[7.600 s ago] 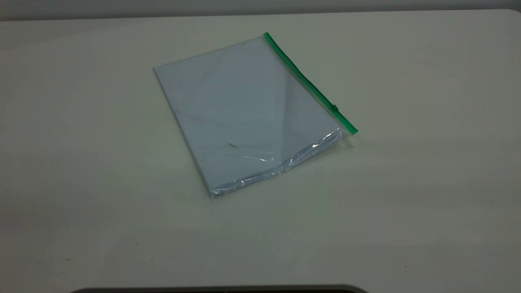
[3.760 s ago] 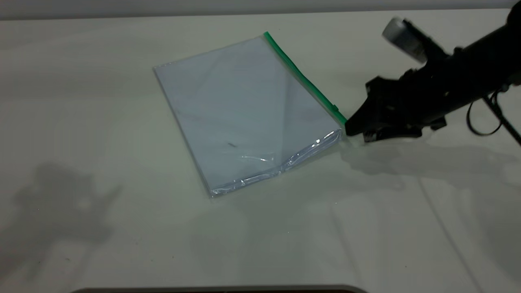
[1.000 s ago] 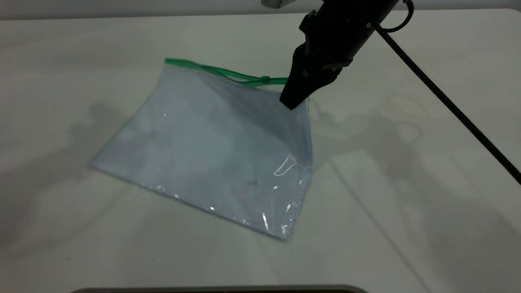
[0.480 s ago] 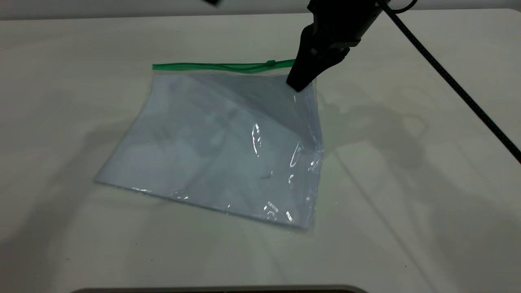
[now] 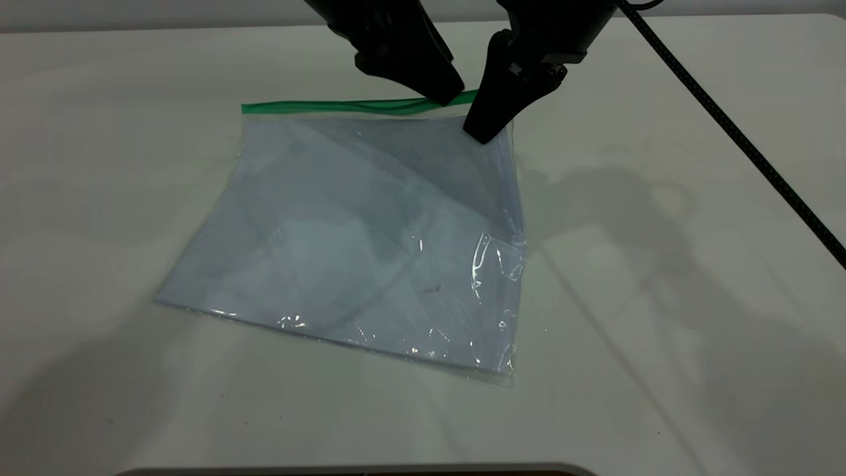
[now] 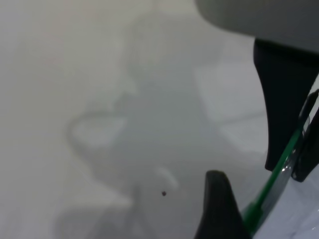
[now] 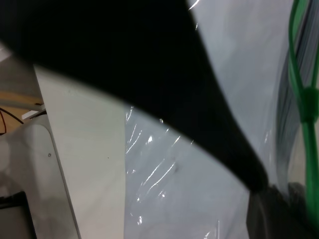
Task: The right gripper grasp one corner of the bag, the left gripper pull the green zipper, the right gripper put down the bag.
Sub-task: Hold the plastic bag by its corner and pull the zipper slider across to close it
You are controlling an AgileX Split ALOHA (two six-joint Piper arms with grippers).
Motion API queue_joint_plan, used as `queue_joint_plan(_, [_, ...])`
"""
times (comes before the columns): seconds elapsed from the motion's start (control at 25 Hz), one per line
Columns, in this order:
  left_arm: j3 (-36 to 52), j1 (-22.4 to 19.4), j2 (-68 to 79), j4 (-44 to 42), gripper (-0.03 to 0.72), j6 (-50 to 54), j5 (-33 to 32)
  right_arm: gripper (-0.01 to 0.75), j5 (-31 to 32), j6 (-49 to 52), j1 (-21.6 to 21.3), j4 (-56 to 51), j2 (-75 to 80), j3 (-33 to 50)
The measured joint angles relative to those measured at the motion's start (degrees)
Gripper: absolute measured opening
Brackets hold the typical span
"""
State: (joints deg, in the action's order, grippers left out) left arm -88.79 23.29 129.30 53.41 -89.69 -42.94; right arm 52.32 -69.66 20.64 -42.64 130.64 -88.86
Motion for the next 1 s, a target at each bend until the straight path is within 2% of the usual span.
queue_joint_plan(0.32, [-0.4, 0.0, 1.7, 1.4, 0.532, -0.1, -0.1, 0.033, 0.0, 0.0, 0.0, 1.4, 0.0, 0.0])
queue_joint_plan(0.52, [-0.6, 0.0, 2.5, 1.8, 0.508, -0.1, 2.4, 0.033, 0.3, 0.0, -0.1, 2.0, 0.0, 0.0])
queue_joint_plan(0.8, [-0.6, 0.0, 3.0, 2.3, 0.469, 0.0, 2.4, 0.033, 0.9, -0.1, -0.1, 1.7, 0.0, 0.0])
queue_joint_plan(1.0, [-0.6, 0.0, 3.4, 3.4, 0.468, -0.3, 1.9, 0.033, 1.0, -0.3, -0.2, 1.7, 0.0, 0.0])
